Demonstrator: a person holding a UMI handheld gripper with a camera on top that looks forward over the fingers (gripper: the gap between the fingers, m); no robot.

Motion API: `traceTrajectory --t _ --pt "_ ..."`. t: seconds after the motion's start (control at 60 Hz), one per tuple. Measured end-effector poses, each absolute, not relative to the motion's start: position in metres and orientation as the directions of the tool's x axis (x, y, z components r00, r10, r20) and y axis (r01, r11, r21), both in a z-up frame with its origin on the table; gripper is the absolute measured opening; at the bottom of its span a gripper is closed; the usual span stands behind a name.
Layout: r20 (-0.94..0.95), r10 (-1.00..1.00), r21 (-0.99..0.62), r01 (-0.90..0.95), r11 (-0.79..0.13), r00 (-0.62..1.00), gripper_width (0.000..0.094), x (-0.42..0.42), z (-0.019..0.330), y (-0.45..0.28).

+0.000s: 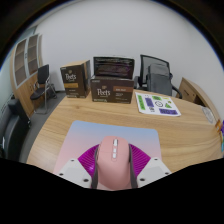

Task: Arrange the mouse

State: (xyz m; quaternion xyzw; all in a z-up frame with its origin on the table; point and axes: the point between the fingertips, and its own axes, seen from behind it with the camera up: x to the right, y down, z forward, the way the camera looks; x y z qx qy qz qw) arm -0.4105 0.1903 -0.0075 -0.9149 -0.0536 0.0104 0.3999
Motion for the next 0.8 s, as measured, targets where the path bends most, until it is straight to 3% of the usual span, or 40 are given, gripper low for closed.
traceTrajectory --t 0.2,0.267,0.283,0.483,0.8 --pt "-0.005 0.07 -0.703 0.046 -0.709 0.998 0.0594 -0.408 -0.012 0.189" --pt "-0.014 0.056 -0.696 0.031 -0.717 0.998 0.0834 -0.404 -0.01 0.185" --pt "-0.013 0.054 -0.697 0.03 -0.716 0.998 0.0854 -0.403 -0.007 0.184" --pt "-0.081 0.087 -0.716 0.003 -0.698 0.993 0.0839 -0.414 0.028 0.144" --pt "-0.179 0.136 -0.789 -0.059 -0.611 0.974 0.0838 -0.419 0.135 0.011"
